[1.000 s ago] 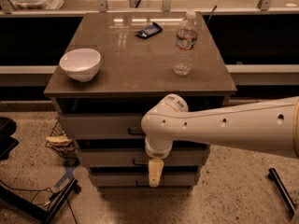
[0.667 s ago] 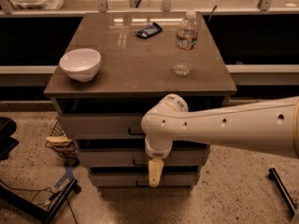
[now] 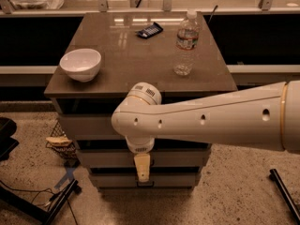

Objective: Open top drawer

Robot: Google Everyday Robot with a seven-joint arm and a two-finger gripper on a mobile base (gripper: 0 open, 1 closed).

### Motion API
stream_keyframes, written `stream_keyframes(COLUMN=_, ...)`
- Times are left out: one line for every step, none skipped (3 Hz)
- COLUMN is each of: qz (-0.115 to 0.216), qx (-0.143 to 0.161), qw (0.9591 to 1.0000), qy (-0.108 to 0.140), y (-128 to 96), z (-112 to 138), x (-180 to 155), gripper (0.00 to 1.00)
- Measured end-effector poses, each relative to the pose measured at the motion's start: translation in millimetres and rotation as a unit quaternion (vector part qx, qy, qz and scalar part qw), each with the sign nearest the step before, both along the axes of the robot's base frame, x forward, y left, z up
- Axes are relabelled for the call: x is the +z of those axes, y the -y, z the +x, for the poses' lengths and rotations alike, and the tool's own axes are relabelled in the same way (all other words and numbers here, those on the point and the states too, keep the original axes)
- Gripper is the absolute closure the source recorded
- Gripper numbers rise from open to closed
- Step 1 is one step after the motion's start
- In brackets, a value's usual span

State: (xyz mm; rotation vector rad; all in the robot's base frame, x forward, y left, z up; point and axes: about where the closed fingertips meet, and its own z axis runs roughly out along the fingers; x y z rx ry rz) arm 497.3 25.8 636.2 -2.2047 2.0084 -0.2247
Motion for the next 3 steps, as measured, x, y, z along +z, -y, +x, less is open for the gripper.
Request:
stream_keyframes(qz=0.004, qx=-0.003, qw=1.0, qy=-0.004, y=3, z=1, x=-2, gripper=0.0)
stream_keyframes(qz=0.025, qx=-0.011, qw=0.9995, qy=-0.018, y=8, z=3, x=-13, gripper=0.0)
stream_keyframes(qz=0.028, qx=-0.011, qw=0.9994, qy=-0.02, y=8, z=3, x=-14, gripper=0.0)
